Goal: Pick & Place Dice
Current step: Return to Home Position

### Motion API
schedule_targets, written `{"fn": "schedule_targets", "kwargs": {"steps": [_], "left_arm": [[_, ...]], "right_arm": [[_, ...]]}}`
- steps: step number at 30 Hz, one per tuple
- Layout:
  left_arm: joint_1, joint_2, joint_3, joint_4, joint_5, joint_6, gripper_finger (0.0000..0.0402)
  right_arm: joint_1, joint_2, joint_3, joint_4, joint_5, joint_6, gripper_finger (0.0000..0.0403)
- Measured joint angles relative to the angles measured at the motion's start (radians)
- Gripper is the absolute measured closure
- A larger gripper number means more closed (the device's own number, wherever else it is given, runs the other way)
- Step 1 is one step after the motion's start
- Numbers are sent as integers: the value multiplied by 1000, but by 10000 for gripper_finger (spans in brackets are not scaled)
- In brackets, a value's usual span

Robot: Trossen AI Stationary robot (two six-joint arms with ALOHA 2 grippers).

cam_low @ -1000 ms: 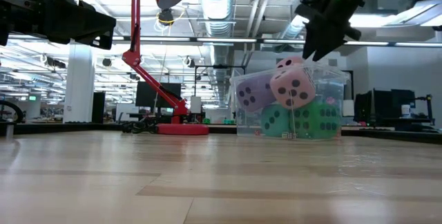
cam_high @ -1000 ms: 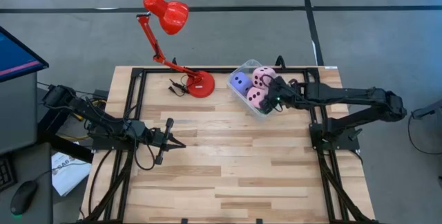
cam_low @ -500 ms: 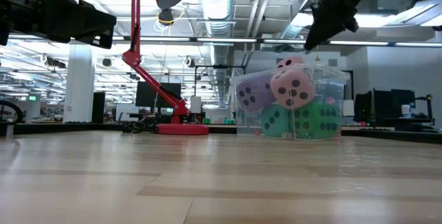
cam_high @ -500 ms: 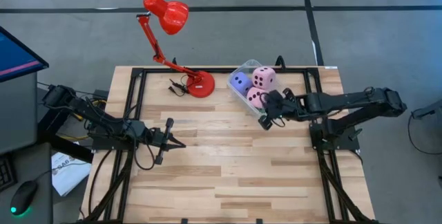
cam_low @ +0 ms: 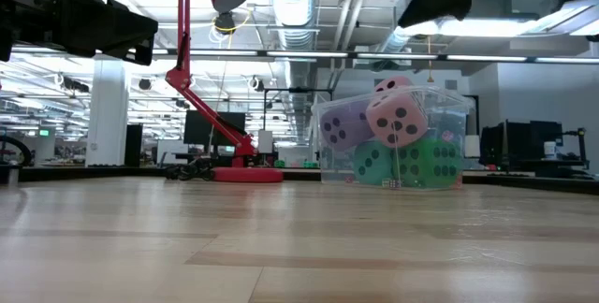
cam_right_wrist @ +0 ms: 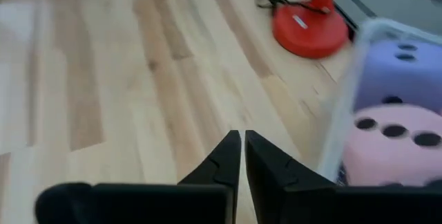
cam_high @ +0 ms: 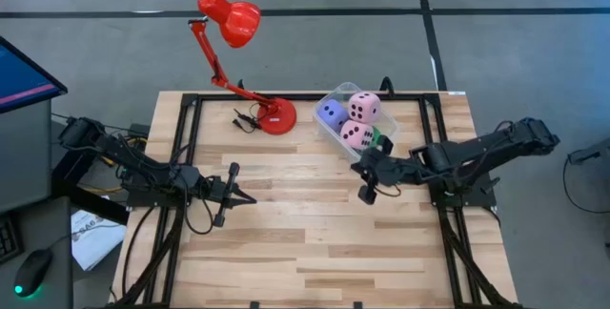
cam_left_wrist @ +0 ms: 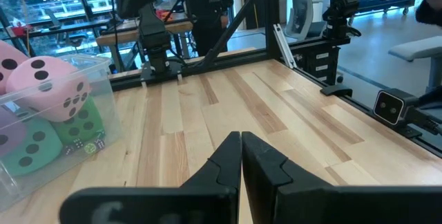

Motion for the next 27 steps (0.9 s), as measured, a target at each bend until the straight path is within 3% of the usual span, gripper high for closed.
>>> {"fn": "schedule_targets", "kwargs": {"steps": [13,18,27], "left_arm": [[0,-4,0,90,0,33,401],[1,-81,0,123,-12,28,401],[1,-365,0,-190,-13,-85,401]], "right_arm": [[60,0,0,-5,0,30,374],[87,0,-18,-34,0,44,373],[132,0,-24,-33,33,45,372]]}}
